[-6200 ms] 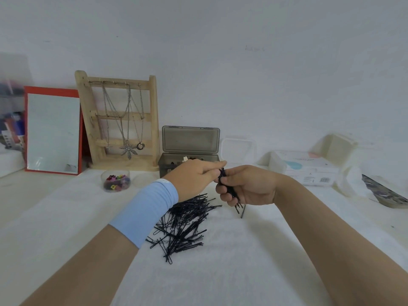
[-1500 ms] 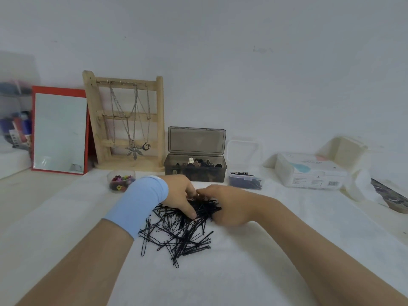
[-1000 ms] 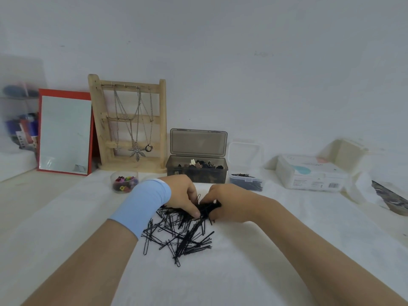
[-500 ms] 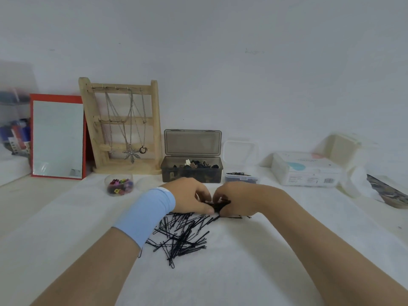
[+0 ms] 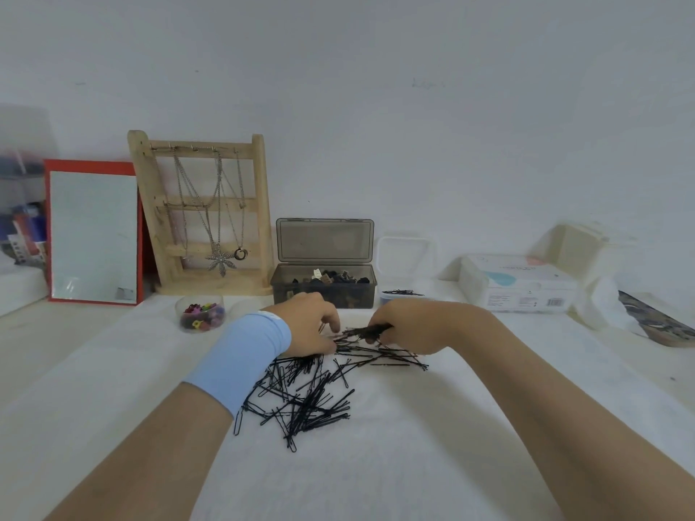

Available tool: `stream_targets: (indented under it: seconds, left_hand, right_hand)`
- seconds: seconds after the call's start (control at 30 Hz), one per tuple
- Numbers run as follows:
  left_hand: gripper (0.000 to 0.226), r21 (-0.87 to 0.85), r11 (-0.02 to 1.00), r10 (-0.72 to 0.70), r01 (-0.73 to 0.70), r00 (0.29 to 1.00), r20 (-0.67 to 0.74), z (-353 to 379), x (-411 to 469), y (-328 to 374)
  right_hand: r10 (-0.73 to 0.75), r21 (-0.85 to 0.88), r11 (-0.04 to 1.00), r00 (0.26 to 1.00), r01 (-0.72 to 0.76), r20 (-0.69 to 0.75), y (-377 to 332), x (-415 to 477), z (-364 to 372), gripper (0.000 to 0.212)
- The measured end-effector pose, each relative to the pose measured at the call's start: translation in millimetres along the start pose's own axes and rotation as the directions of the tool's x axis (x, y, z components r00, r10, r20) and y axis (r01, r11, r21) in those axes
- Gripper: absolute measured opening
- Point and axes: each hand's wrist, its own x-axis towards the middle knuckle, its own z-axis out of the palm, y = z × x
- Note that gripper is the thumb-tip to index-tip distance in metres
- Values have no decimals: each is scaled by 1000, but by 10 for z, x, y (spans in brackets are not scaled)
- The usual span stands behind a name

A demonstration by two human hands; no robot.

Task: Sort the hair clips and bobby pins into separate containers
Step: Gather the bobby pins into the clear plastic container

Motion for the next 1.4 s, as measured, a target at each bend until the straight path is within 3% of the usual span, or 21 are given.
stream_targets:
  seconds: [0.07, 0.2, 0.4, 0.5, 0.6, 0.7, 0.77, 0.87, 0.93, 1.2, 1.4]
  left_hand:
    - [30, -65, 998, 13, -13, 1000, -8, -14, 3, 7]
    - [4, -116, 993, 38, -37, 999, 7, -30, 8, -20]
    - [13, -208, 978, -8, 7, 1000, -5, -67, -18, -55]
    - [20, -364, 931, -71, 9, 985, -155, -102, -5, -1]
    - [27, -626, 772, -145, -110, 928, -343, -142, 24, 96]
    - [34, -823, 517, -104, -236, 937, -335, -178, 29, 222]
    - [39, -854, 449, -48, -264, 947, -318, -188, 20, 266]
    - [41, -803, 540, 25, -254, 958, -286, -209, -11, 251]
    - [41, -756, 608, 57, -243, 963, -263, -220, -37, 229]
    - [39, -672, 683, 49, -285, 936, -347, -189, -31, 240]
    - [50, -654, 724, 160, -217, 976, -147, -156, -50, 302]
  right_hand:
    - [-6, 140, 990, 1000, 9, -21, 36, -9, -46, 24]
    - [-16, 454, 891, 999, 33, -40, 62, -12, -28, 22]
    - [-30, 772, 631, 997, 70, -66, 112, 10, 12, 24]
    - [-65, 887, 456, 996, 77, -53, 134, 20, 36, 23]
    - [-98, 941, 328, 994, 82, -52, 124, 11, 44, 21]
    - [-109, 970, 215, 990, 114, -93, 94, 15, 54, 20]
    - [-112, 980, 150, 987, 130, -113, 73, 30, 69, 19]
    - [-137, 985, 114, 984, 129, -113, 57, 48, 105, 17]
    - [-154, 982, 143, 983, 125, -103, 53, 51, 116, 17]
    - [-176, 981, 165, 982, 100, -71, 38, 37, 83, 20]
    - [-165, 979, 188, 985, 77, -46, 79, 22, 128, 24]
